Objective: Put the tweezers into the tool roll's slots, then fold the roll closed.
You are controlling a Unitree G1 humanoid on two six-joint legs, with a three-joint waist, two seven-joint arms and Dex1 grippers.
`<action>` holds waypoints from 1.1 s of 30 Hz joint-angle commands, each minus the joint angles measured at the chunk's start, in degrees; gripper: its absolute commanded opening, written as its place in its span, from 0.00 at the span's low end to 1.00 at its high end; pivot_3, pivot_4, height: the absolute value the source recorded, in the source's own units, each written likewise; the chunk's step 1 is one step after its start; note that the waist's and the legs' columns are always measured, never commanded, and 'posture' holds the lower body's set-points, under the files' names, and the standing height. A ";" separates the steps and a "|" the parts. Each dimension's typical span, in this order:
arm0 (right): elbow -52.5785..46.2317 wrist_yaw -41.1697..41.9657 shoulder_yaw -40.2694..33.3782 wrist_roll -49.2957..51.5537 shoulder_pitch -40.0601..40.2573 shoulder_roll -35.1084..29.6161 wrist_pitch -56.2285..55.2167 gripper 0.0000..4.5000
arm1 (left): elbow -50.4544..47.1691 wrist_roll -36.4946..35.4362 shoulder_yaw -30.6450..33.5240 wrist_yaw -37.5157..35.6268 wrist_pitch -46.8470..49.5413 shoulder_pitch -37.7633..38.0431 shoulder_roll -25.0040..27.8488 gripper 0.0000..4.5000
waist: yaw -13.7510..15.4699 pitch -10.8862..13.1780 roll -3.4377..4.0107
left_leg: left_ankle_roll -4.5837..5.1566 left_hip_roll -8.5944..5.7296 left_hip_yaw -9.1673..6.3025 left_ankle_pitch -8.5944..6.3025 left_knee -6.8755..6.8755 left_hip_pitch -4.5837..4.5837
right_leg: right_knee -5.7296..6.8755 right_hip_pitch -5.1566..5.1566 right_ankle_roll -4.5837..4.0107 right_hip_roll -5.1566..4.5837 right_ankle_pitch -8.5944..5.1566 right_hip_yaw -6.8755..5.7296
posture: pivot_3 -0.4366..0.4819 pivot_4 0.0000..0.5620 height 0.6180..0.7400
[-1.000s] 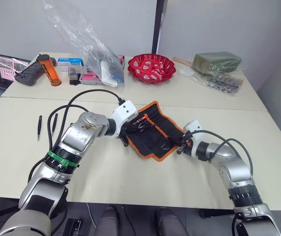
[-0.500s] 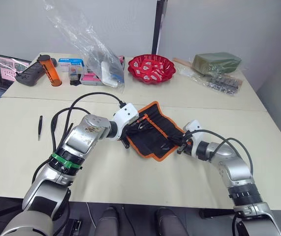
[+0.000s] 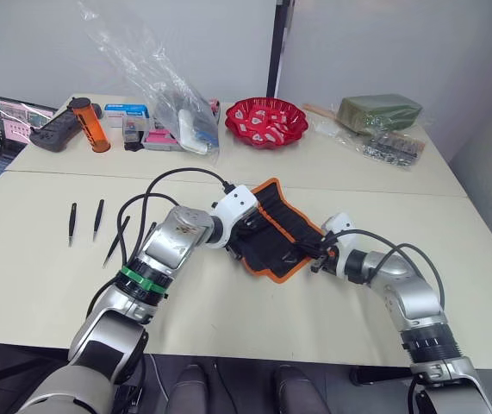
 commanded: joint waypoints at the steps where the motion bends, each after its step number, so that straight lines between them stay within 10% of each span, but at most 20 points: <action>1: 1.07 0.68 1.85 -1.17 1.85 -0.68 2.20 0.01 | 0.95 2.30 -0.15 1.58 -3.51 -1.69 -1.03 0.00 | -0.03 0.00 0.00 | 0.00 0.00 0.00 0.00 0.00 0.00 | 0.00 0.00 0.00 0.00 0.00 0.00 | 0.48 0.27 0.91; 6: 1.35 0.52 2.06 -1.47 1.63 -0.73 1.95 0.01 | 8.82 6.96 -1.64 4.60 -17.45 -1.72 -3.27 0.00 | 0.06 0.00 0.00 | 0.00 -0.01 0.00 0.00 0.01 0.01 | -0.02 0.02 0.01 0.00 0.01 0.00 | 0.48 0.27 0.91; 32: 1.48 -0.22 2.08 -1.31 1.70 -0.31 1.91 0.01 | 23.13 5.08 4.10 -1.66 -21.66 -5.08 -7.80 0.00 | -0.08 -0.07 -0.01 | -0.01 -0.05 -0.01 0.00 0.05 0.02 | -0.05 0.07 0.07 0.00 0.03 0.03 | 0.48 0.27 0.91; 33: 1.57 -0.18 2.08 -1.31 1.66 -0.33 1.88 0.00 | 21.96 4.39 4.61 -2.77 -20.97 -4.71 -7.48 0.16 | -0.09 -0.07 -0.01 | 0.00 -0.05 -0.01 0.00 0.04 0.01 | -0.06 0.06 0.07 0.00 0.03 0.02 | 0.48 0.27 0.91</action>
